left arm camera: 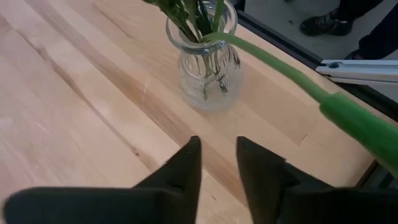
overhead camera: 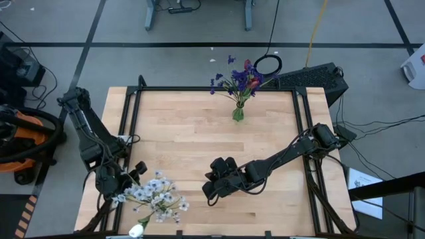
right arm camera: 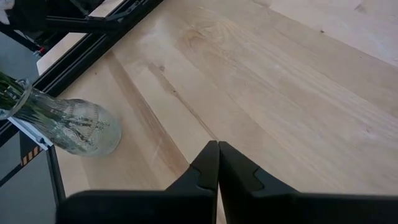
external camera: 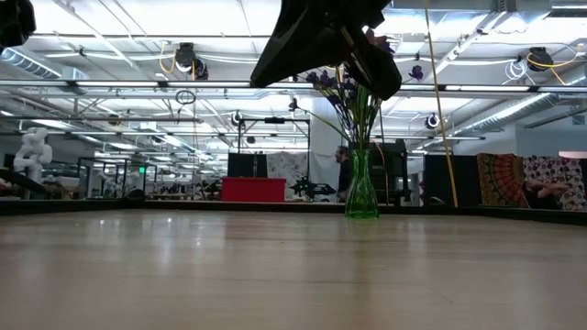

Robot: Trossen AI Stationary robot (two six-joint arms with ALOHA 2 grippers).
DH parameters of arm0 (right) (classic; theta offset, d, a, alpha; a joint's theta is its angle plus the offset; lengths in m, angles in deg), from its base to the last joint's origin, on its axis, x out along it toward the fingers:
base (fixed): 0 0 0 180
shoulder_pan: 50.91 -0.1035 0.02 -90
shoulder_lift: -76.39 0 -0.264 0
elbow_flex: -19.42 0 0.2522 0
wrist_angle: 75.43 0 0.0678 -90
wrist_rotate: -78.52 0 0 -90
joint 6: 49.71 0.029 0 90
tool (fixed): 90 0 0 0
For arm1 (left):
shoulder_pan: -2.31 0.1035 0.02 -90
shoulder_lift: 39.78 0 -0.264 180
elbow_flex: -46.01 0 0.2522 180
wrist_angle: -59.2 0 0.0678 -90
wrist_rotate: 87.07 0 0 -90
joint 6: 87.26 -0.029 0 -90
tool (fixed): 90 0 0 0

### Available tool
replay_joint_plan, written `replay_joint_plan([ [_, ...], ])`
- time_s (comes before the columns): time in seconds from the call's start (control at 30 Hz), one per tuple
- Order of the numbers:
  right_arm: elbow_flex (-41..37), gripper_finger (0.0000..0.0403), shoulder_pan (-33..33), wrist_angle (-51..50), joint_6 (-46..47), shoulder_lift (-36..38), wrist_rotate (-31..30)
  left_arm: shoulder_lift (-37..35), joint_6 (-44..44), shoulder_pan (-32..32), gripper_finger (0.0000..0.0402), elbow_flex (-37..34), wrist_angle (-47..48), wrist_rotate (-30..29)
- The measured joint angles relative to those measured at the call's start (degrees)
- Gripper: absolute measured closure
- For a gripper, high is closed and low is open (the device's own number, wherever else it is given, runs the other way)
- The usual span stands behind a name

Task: Sort flowers into vase by color
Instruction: Adjust the transparent flower vase

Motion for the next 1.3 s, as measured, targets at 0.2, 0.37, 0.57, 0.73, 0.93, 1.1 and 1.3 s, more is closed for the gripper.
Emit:
replay_joint_plan([
  [0.2, 0.0, 0.0403, 0.0, 0.0, -0.3, 0.0, 0.0, 0.0, 0.0, 0.0, 0.0389, 0.0, 0.2, 0.0],
  [0.37, 0.0, 0.0403, 0.0, -0.1, -0.5, 0.0, 0.0, 0.0, -2.0, 0.0, 0.0394, 0.0, 0.8, 0.0],
  [0.57, 0.0, 0.0403, 0.0, -0.1, -0.6, 0.0, 0.0, 0.0, -3.0, 0.0, 0.0398, 0.0, 1.6, 0.0],
  [0.73, 0.0, 0.0403, 0.0, -0.1, -0.6, 0.0, 0.0, 0.0, -1.4, 0.0, 0.0399, 0.0, -1.3, 0.2],
  [0.93, 0.0, 0.0403, 0.0, 0.5, -0.2, 0.0, 0.0, 0.0, 4.3, 1.1, 0.0399, 0.7, -1.5, -2.9],
  [1.1, 0.0, 0.0403, 0.0, 6.3, 1.5, 0.0, -3.1, 0.0, 4.6, 2.6, 0.0399, 0.7, 0.5, -7.5],
  [1.3, 0.0, 0.0403, 0.4, 11.5, 5.9, 0.0, -4.3, 0.0, 8.2, 5.2, 0.04, 0.7, 4.8, -10.7],
])
